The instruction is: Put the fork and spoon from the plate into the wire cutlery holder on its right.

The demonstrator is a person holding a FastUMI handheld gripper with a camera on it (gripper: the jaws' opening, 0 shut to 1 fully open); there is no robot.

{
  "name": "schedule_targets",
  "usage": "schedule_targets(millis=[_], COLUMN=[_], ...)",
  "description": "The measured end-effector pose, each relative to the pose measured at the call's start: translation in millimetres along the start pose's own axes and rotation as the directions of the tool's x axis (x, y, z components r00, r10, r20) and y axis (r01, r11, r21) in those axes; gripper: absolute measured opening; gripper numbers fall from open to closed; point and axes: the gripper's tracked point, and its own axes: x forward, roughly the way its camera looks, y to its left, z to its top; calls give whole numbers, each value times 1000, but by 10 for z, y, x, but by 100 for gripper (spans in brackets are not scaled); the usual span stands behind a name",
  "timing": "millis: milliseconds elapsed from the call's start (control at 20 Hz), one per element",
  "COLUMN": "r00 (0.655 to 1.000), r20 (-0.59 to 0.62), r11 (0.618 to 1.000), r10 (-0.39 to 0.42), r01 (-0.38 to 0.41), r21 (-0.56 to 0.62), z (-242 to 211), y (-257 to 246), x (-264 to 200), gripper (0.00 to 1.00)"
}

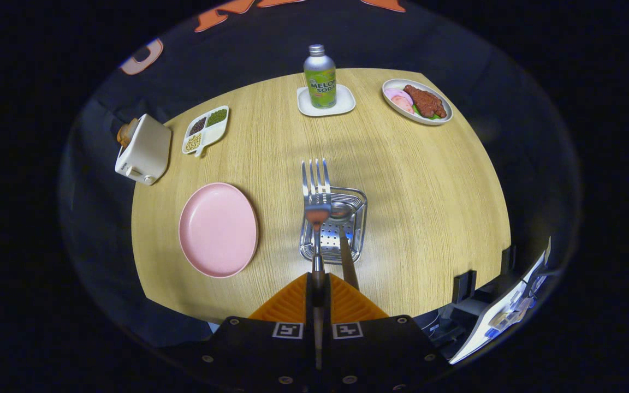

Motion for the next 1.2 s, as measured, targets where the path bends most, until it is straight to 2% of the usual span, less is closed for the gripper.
schedule_targets(millis=[200, 450, 650, 850, 1000, 1050, 1100, 1200], r00=[998, 993, 992, 994, 978, 966, 951, 916], r20=[-58, -114, -101, -18, 121, 180, 242, 356], r11=[999, 999, 997, 993, 985, 982, 981, 983], r10=[35, 39, 73, 110, 172, 188, 193, 184], r01=[-38, -41, -69, -110, -174, -191, -195, -181], r21=[-37, -12, 42, 36, 10, -1, -14, -40], z=[-106, -164, -29, 211, 506, 617, 741, 968], y=[44, -19, -11, -4, 132, 166, 169, 133], x=[45, 147, 169, 162, 33, -37, -118, -253], gripper=[5, 6, 10, 11, 17, 24, 27, 44])
